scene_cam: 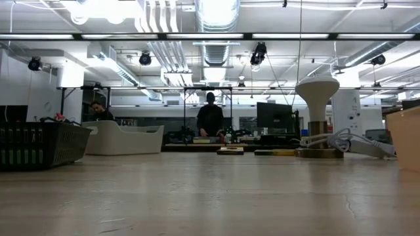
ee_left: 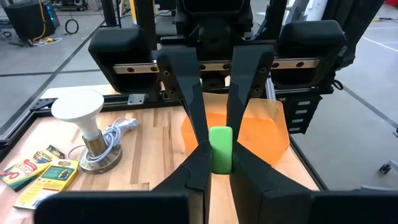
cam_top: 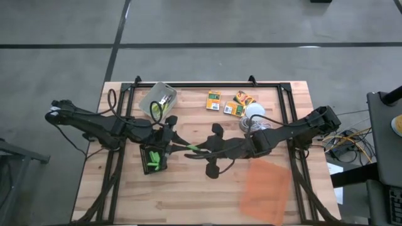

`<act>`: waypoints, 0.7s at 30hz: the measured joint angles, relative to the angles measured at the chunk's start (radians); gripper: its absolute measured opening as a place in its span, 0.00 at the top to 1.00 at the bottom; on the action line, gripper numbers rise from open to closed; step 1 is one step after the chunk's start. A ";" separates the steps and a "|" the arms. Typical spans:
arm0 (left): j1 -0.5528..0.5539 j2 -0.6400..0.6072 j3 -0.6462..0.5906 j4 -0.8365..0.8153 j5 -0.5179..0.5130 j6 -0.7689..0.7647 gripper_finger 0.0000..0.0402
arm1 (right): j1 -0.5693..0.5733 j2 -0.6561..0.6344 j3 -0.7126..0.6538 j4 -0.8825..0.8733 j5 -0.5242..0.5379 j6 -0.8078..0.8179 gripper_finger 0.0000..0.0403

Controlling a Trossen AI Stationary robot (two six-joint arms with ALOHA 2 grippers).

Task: Pick & Place School Supplies
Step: Put the green eraser into the black bin

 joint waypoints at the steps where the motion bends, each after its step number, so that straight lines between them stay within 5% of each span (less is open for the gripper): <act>1: 0.000 0.000 0.000 0.000 0.000 0.000 0.89 | 0.000 0.000 0.000 0.000 0.000 0.001 0.82; 21: 0.000 0.000 0.000 0.000 -0.001 0.002 0.89 | 0.000 0.000 0.000 0.000 0.000 0.002 0.46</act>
